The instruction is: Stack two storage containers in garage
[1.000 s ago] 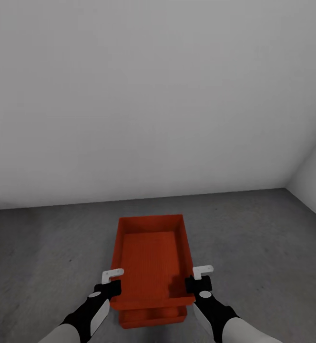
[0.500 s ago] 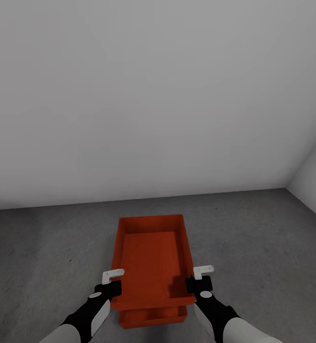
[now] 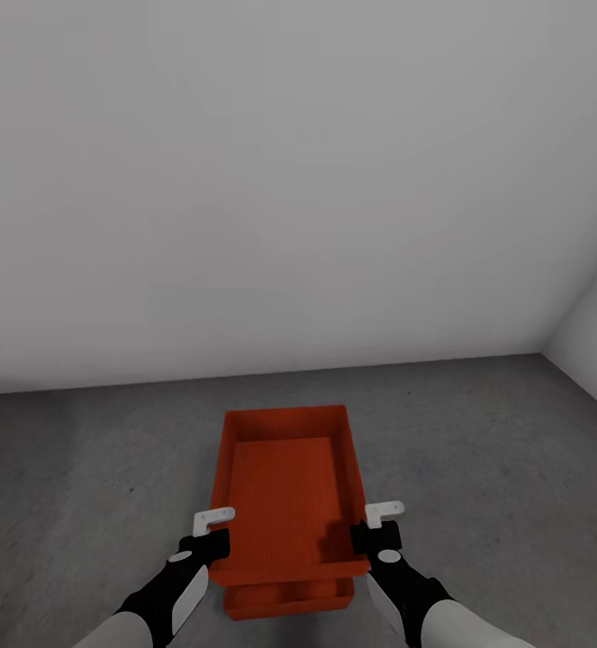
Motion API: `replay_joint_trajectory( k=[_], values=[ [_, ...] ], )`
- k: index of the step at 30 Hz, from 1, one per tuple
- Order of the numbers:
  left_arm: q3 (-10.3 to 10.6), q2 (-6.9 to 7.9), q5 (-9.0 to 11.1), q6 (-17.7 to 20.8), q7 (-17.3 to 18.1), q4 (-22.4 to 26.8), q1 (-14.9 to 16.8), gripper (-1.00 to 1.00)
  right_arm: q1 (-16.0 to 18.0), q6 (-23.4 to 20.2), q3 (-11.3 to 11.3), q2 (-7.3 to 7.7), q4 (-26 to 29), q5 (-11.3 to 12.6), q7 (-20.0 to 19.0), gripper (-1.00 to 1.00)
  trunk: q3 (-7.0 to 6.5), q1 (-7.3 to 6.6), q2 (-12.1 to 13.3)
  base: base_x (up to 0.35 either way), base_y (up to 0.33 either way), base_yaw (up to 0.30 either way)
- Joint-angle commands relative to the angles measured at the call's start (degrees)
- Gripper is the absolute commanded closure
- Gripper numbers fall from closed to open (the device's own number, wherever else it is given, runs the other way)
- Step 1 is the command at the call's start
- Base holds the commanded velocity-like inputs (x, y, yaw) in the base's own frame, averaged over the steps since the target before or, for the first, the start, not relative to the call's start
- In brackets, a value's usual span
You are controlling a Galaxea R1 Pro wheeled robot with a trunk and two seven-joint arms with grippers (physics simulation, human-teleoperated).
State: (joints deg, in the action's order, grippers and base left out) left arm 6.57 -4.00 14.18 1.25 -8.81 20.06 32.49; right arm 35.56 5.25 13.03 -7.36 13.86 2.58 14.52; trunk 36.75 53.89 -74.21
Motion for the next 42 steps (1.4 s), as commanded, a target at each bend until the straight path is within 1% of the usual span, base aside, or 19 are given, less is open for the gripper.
replay_joint_trajectory(
  k=[1,42],
  values=[
    [-0.06,2.07,-0.45,-4.41,-3.05,0.24,0.03,1.0,0.04,0.35,-0.72,0.06,-0.24,0.85,0.8,1.0,0.23,0.22,-0.44,0.0,0.0,0.0],
    [-0.06,2.07,-0.41,-4.41,-3.05,0.25,0.03,1.0,0.04,0.38,-0.72,0.06,-0.24,0.85,0.81,1.0,7.59,9.23,-16.89,0.0,0.0,0.0]
  ],
)
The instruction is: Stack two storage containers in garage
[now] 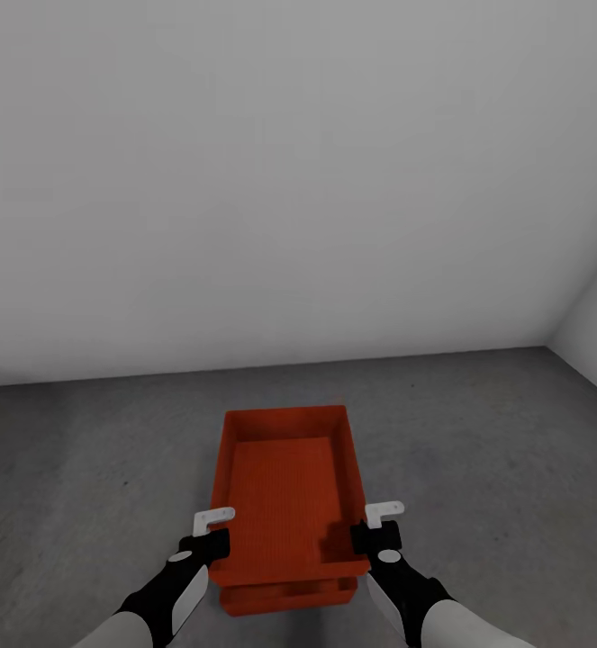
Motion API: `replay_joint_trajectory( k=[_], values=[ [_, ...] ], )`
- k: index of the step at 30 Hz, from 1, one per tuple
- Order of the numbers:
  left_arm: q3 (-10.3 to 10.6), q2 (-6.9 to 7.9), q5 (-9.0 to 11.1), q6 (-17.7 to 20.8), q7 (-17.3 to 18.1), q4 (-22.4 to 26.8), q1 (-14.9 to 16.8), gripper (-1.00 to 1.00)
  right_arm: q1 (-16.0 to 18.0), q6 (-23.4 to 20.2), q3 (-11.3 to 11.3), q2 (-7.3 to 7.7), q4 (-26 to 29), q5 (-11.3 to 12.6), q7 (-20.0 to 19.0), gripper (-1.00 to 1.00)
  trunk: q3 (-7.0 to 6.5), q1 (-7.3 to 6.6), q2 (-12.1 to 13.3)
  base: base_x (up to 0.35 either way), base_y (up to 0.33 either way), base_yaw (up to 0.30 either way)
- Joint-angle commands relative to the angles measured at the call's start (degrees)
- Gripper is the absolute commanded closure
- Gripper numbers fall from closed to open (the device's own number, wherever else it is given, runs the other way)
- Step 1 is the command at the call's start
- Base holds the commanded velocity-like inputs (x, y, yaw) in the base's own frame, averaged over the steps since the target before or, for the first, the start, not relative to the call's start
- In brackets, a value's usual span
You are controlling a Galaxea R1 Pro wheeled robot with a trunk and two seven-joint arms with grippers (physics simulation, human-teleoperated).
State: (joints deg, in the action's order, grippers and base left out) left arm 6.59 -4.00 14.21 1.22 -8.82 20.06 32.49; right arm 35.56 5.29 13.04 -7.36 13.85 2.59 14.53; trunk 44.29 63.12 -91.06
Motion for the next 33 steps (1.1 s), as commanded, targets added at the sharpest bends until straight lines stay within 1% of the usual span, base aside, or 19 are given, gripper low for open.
replay_joint_trajectory(
  k=[1,25,33],
  values=[
    [-0.09,2.07,-0.42,-4.38,-3.04,0.24,0.03,1.0,0.04,0.33,-0.73,0.06,-0.23,0.84,0.81,1.0,0.23,0.22,-0.44,0.0,0.0,0.0],
    [-0.09,2.07,-0.41,-4.38,-3.04,0.24,0.03,1.0,0.04,0.33,-0.73,0.11,-0.23,0.84,0.82,1.0,4.54,5.49,-10.06,0.0,0.0,0.0],
    [-0.09,2.07,-0.35,-4.38,-3.04,0.27,0.03,1.0,0.04,0.33,-0.73,0.14,-0.23,0.84,0.84,1.0,4.54,5.49,-10.06,0.0,0.0,0.0]
  ],
)
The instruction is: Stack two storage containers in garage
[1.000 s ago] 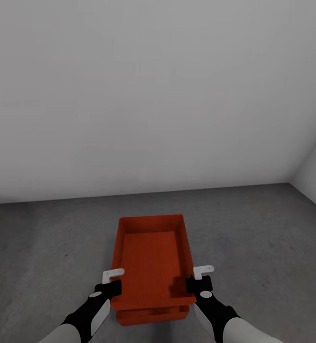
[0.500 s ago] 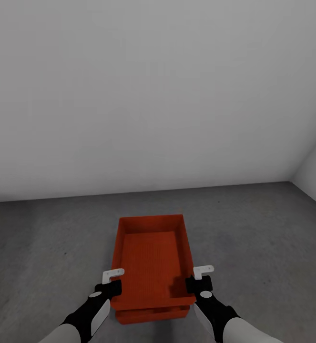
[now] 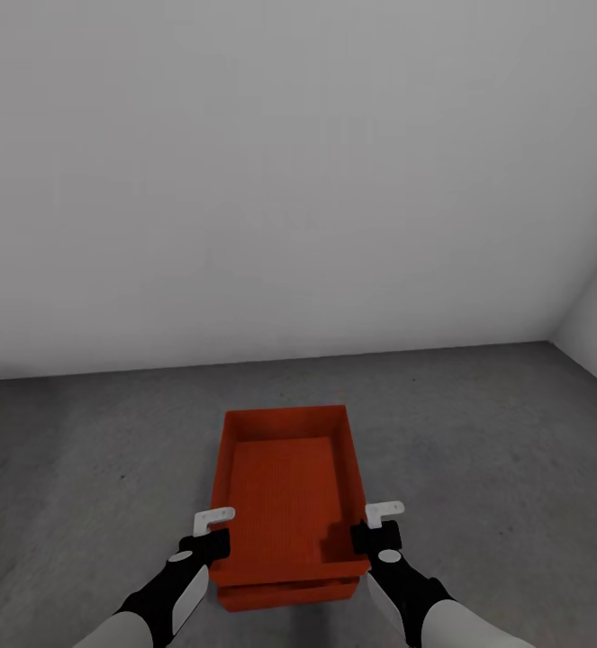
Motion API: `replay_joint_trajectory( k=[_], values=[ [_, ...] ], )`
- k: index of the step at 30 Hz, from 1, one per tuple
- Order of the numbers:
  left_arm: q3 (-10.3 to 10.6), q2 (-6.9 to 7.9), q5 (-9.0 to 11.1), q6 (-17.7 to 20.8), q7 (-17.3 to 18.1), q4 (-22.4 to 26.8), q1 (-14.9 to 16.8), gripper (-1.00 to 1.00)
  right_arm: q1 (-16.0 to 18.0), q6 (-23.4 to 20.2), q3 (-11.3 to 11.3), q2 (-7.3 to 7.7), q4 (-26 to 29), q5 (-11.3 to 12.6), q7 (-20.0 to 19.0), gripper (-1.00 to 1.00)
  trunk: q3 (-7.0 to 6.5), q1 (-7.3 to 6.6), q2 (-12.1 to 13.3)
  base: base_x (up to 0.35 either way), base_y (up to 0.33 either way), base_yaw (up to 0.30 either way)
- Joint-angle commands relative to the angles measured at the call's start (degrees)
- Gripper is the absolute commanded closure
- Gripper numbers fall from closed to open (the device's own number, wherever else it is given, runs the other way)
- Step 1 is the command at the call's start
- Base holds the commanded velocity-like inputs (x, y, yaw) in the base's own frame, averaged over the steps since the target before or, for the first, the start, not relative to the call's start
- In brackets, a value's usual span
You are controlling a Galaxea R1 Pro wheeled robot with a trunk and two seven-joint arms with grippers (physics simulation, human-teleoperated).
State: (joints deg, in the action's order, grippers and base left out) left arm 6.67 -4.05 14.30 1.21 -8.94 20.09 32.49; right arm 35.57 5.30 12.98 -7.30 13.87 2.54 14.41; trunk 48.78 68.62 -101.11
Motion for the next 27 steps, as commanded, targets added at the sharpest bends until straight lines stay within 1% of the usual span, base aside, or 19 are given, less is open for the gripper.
replay_joint_trajectory(
  k=[1,14,20,27],
  values=[
    [-0.17,2.12,-0.43,-4.38,-2.92,0.23,0.03,1.0,0.03,0.32,-0.67,0.08,-0.24,0.88,0.93,1.0,0.04,-0.01,-0.02,0.0,0.0,0.0],
    [-0.17,2.12,-0.41,-4.33,-2.83,0.11,0.03,1.0,0.03,0.32,-0.67,0.04,-0.24,0.88,0.9,1.0,0.04,-0.01,-0.02,0.0,0.0,0.0],
    [-0.17,2.12,-0.41,-4.26,-2.81,0.18,0.03,1.0,0.03,0.32,-0.67,0.01,-0.24,0.88,0.91,1.0,0.04,-0.01,-0.02,0.0,0.067,0.0],
    [-0.17,2.12,-0.41,-4.29,-2.86,0.0,0.03,1.0,0.03,0.32,-0.67,0.01,-0.24,0.88,0.92,1.0,0.04,-0.01,-0.02,0.0,0.009,0.0]
  ],
)
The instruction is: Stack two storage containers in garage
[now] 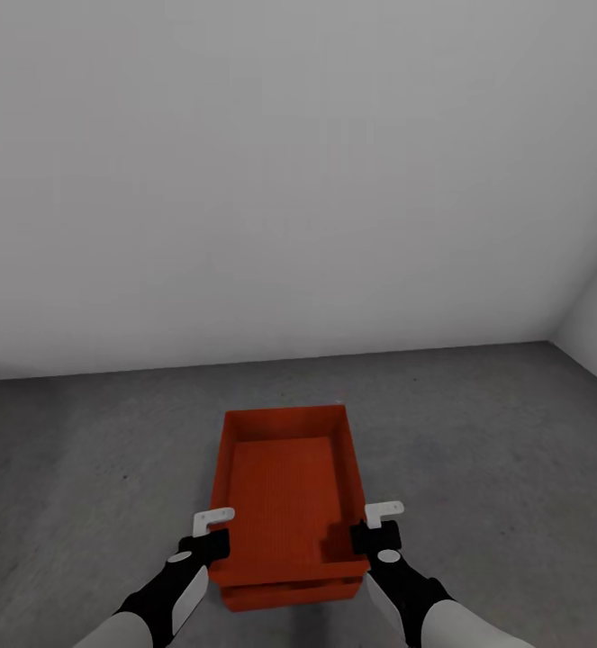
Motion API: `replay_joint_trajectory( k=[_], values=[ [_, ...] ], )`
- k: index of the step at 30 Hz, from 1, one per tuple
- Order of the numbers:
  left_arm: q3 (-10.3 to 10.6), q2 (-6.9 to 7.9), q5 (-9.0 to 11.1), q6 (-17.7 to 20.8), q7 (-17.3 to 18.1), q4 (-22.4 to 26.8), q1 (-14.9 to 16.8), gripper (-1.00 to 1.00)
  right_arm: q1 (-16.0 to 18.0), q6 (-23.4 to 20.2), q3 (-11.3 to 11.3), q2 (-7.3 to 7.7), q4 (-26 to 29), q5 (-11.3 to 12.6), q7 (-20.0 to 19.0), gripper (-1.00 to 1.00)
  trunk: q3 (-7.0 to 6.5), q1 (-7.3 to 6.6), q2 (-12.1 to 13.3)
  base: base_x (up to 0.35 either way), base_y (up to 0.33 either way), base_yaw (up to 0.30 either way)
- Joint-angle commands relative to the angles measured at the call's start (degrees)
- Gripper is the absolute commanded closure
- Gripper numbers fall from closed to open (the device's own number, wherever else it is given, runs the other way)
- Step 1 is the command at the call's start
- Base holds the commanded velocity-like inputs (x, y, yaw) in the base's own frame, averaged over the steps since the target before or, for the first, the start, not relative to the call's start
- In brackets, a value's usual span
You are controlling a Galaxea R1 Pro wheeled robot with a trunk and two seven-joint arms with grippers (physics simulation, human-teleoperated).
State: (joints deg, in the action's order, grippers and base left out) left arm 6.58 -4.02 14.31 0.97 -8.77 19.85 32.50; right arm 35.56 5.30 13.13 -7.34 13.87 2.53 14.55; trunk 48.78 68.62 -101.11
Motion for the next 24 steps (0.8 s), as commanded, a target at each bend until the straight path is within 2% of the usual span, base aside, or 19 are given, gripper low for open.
replay_joint_trajectory(
  k=[1,14,24],
  values=[
    [-0.07,2.08,-0.43,-4.05,-3.02,0.25,0.02,1.0,0.04,0.33,-0.83,0.07,-0.25,0.89,0.79,1.0,0.04,-0.01,-0.02,0.0,0.001,0.0],
    [-0.07,2.08,-0.59,-4.05,-3.09,0.05,0.02,1.0,0.04,0.33,-0.83,0.04,-0.25,0.89,0.77,1.0,0.04,-0.01,-0.02,0.0,0.0,0.001],
    [-0.07,2.08,-0.46,-4.05,-3.09,0.25,0.02,1.0,0.04,0.33,-0.83,0.12,-0.25,0.89,0.75,1.0,0.04,-0.01,-0.02,0.0,0.0,0.069]
  ],
)
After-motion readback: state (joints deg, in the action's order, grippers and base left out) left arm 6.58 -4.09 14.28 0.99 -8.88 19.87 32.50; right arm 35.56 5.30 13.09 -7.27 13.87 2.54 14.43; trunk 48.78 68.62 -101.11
